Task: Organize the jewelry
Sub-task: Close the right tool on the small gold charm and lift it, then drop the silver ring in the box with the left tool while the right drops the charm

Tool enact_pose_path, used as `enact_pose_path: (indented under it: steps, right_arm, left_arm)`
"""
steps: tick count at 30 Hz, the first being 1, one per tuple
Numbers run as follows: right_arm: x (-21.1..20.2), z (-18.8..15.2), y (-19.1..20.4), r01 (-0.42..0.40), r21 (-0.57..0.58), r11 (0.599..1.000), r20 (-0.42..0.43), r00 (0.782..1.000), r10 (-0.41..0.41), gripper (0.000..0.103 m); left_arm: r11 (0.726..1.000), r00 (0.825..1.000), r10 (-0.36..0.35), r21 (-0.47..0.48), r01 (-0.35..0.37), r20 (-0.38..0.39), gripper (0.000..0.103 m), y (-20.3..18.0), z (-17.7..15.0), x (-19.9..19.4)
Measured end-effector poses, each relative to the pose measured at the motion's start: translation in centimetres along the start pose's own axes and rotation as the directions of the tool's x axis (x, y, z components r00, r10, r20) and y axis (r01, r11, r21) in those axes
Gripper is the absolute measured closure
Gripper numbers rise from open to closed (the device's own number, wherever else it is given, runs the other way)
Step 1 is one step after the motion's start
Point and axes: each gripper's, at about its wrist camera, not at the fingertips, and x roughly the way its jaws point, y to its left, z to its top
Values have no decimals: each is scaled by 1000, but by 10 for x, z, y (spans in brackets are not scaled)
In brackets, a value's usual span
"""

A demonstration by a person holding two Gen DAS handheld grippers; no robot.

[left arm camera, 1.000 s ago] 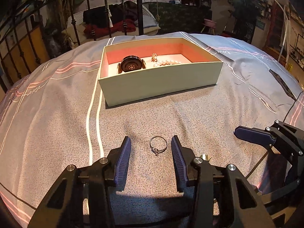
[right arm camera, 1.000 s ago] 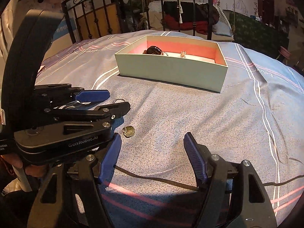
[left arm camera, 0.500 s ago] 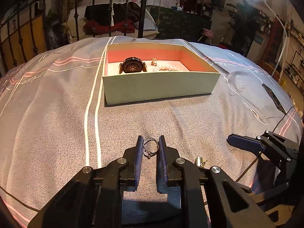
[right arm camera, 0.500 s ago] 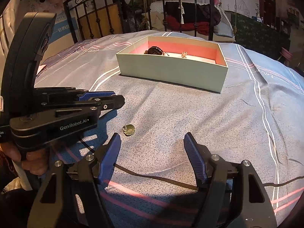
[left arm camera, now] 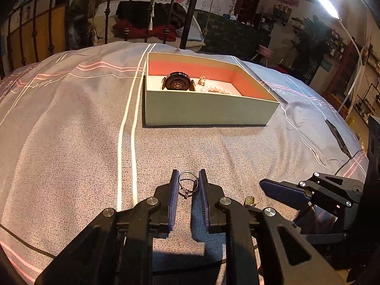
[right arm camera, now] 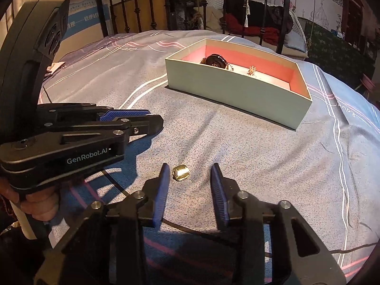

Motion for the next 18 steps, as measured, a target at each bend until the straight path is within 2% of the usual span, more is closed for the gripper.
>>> enact_pose_path:
  steps: [3, 12, 18]
  right_arm:
    - [-2, 0, -1, -1, 7, 1000, 4, 1000, 1, 88]
    - [-12, 5, -14, -47, 76, 996, 52, 998, 43, 88]
    - [-23, 35, -33, -27, 87, 996, 126, 992, 16, 88]
  left_arm:
    - [1000, 1000, 2, 4, -2, 3, 87, 0, 0, 0]
    - [1000, 1000, 17, 8, -17, 5, 87, -2, 5, -2]
    - [999, 998, 0, 44, -3, 69, 87, -13, 42, -11]
